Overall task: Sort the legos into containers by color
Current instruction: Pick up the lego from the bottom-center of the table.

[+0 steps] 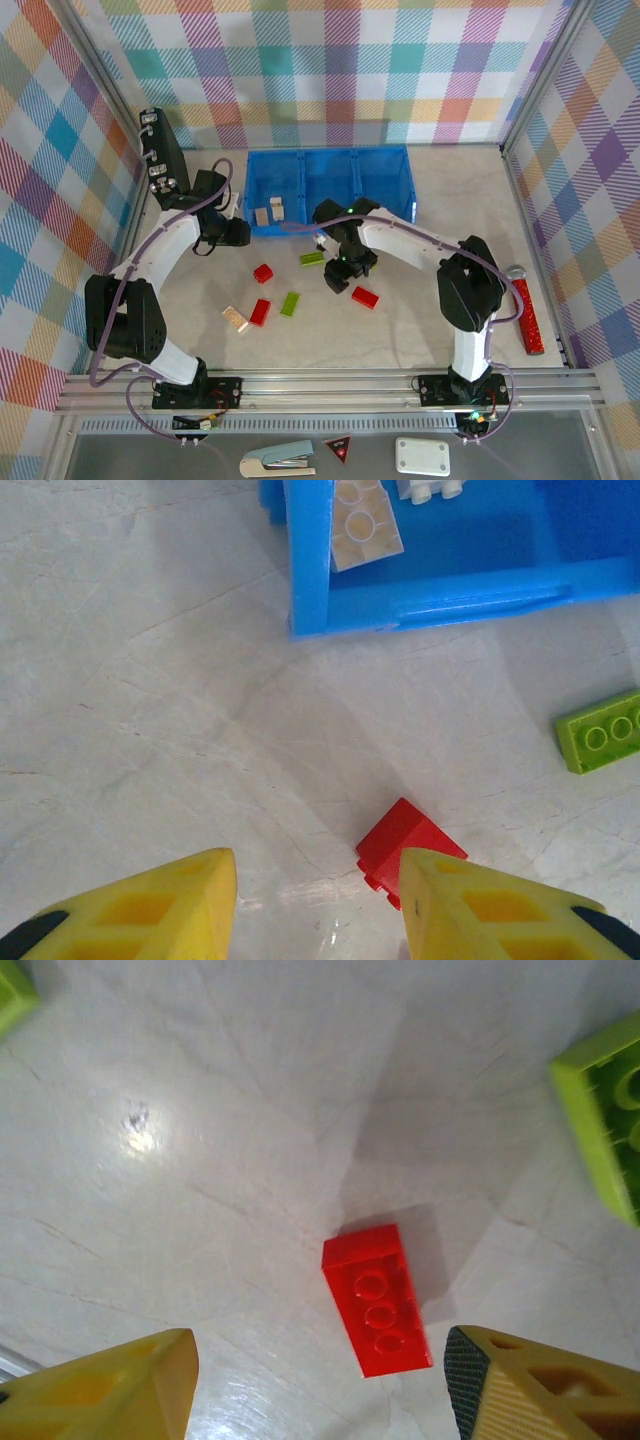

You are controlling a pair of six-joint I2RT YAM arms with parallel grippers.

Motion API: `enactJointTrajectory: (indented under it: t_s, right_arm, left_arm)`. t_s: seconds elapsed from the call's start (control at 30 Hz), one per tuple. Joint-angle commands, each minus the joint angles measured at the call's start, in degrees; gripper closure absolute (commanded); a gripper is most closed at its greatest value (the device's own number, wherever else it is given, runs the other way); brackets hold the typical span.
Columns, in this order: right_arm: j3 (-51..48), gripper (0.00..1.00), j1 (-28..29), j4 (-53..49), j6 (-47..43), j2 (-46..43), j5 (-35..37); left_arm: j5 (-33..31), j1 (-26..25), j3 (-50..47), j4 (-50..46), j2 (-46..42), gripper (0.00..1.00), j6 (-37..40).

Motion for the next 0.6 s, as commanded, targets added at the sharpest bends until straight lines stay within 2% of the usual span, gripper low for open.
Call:
enactJointTrajectory:
  t_s: [0.0, 0.33, 0.57]
  right_arm:
    - [-3.4, 0.34, 0.1, -0.6, -0.8, -0.2, 1.3]
    - [-11.6, 0.36, 0.2, 2.7, -0.4, -0.3, 2.6]
    - [-13.8, 0.43, 0.3, 4.0, -0.1, 0.7, 2.3]
  left_arm:
    - [-0.5, -0.2, -0.9, 1.5, -0.9, 0.53, 1.4]
    - [-1.2, -0.2, -1.2, 1.6, -1.7, 0.53, 1.5]
    - [-1.2, -0.2, -1.3, 1.6, -1.9, 0.54, 1.4]
